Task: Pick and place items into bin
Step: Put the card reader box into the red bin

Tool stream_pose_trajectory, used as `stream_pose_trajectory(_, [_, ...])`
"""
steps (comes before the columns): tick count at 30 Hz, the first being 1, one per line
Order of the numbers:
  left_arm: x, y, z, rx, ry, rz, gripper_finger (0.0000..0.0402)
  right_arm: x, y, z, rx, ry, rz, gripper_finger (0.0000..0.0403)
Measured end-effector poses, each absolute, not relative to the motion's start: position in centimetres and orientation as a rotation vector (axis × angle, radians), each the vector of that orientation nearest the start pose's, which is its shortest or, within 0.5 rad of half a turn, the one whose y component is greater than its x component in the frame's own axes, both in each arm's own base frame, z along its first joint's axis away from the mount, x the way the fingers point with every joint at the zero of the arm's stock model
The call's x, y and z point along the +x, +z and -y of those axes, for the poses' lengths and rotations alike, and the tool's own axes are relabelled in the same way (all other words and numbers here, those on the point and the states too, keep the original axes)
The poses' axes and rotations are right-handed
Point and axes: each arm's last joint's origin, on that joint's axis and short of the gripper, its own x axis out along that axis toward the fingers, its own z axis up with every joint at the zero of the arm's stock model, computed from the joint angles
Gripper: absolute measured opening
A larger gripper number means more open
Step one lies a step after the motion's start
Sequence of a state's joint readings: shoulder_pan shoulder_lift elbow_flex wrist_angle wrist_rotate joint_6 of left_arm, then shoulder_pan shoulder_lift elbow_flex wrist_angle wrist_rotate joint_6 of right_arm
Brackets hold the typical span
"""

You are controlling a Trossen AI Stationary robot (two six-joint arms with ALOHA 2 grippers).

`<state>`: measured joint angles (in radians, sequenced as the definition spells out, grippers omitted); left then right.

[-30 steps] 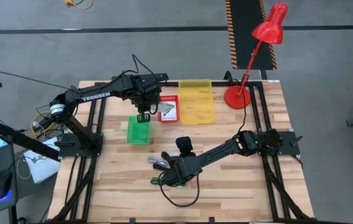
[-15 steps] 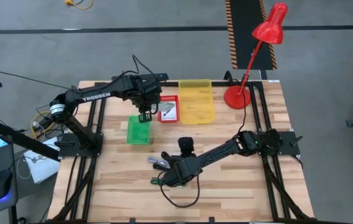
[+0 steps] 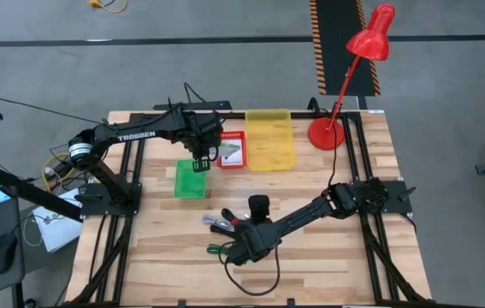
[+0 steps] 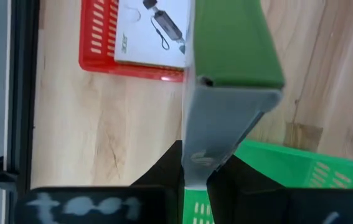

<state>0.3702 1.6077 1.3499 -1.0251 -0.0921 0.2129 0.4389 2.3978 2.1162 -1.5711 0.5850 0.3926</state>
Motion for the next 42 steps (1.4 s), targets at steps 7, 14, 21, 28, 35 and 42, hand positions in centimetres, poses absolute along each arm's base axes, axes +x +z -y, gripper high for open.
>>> stream_pose_trajectory(7, [28.7, 27.0, -11.5, -0.005, 0.252, -1.315, 0.0025, 40.6, 18.3, -17.3, -0.595, -0.402, -1.529, 0.0118])
stream_pose_trajectory(14, [28.7, 27.0, -11.5, -0.012, 0.257, -1.314, 0.0025, 40.6, 18.3, -17.2, -0.576, -0.412, -1.529, 0.0118])
stream_pose_trajectory(21, [29.3, 25.8, -11.5, -0.021, 0.251, -1.342, 0.0025, 40.6, 18.3, -17.3, -0.551, -0.405, -1.541, 0.0118])
stream_pose_trajectory(28, [30.4, 23.9, -11.8, -0.018, 0.243, -1.388, 0.0025, 40.6, 18.3, -17.3, -0.547, -0.406, -1.541, 0.0118])
stream_pose_trajectory(35, [30.5, 24.0, -11.8, -0.011, 0.245, -1.373, 0.0040, 40.6, 18.3, -17.3, -0.548, -0.405, -1.541, 0.0118])
stream_pose_trajectory(42, [30.5, 24.1, -11.7, 0.003, 0.232, -1.376, 0.0064, 40.6, 18.3, -17.3, -0.549, -0.404, -1.541, 0.0118])
